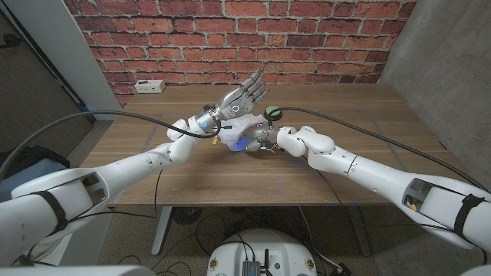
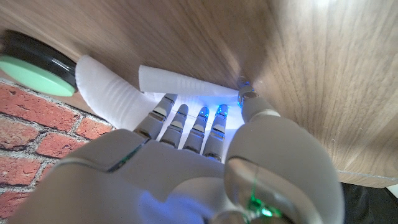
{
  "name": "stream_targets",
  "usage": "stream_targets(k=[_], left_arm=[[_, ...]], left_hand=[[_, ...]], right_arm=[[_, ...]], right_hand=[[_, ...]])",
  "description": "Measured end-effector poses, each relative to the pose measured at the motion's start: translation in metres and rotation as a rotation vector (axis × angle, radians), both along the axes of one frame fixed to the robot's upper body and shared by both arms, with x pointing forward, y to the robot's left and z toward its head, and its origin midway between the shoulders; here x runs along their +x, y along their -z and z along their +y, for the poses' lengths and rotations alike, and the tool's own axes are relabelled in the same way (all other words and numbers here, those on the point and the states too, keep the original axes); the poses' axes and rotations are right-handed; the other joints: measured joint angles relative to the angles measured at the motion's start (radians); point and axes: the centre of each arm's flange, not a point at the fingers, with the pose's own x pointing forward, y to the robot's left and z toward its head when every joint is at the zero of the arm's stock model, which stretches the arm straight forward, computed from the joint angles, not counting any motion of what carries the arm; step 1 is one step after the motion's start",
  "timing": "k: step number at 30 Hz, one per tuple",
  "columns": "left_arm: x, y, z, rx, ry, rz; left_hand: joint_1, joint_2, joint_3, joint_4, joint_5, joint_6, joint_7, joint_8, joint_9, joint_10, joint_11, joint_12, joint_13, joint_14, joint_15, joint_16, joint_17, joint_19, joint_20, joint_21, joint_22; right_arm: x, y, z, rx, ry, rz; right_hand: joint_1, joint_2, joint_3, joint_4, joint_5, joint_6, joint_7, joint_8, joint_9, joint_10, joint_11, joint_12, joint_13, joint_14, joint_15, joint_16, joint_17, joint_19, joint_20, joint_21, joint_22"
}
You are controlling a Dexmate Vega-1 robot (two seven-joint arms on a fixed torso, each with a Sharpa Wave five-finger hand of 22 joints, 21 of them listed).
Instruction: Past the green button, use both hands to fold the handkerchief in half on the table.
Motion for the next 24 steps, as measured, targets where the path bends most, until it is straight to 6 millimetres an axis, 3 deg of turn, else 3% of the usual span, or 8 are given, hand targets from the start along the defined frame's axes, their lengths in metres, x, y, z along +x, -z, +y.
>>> stream_targets(k=[16, 24], left_arm=[[-0.008, 0.005, 0.001, -0.045, 0.024, 0.001], [-0.011, 0.006, 0.001, -0.053, 0.039, 0.003]], left_hand=[[-0.004, -0.004, 0.004, 0.004, -0.004, 0.008, -0.001, 0.000, 0.000, 0.008, 0.000, 0.000, 0.000, 0.000, 0.000, 0.000, 0.000, 0.000, 0.000, 0.000, 0.000], [-0.004, -0.004, 0.004, 0.004, -0.004, 0.008, 0.000, 0.000, 0.000, 0.008, 0.000, 0.000, 0.000, 0.000, 0.000, 0.000, -0.001, 0.000, 0.000, 0.000, 0.000]], right_arm=[[-0.016, -0.025, -0.024, 0.074, 0.074, -0.098], [-0.036, -0.031, -0.041, 0.119, 0.116, -0.128]], right_hand=[[-0.014, -0.014, -0.004, 0.004, 0.004, 0.009, 0.009, 0.003, 0.002, 0.007, 0.007, 0.000, 0.000, 0.005, 0.003, 0.000, -0.003, 0.009, 0.009, 0.000, 0.000], [-0.021, -0.021, -0.007, 0.007, 0.004, 0.009, 0.009, 0.003, 0.002, 0.014, 0.014, 0.004, 0.000, 0.025, 0.004, 0.000, -0.003, 0.018, 0.018, 0.008, 0.000]])
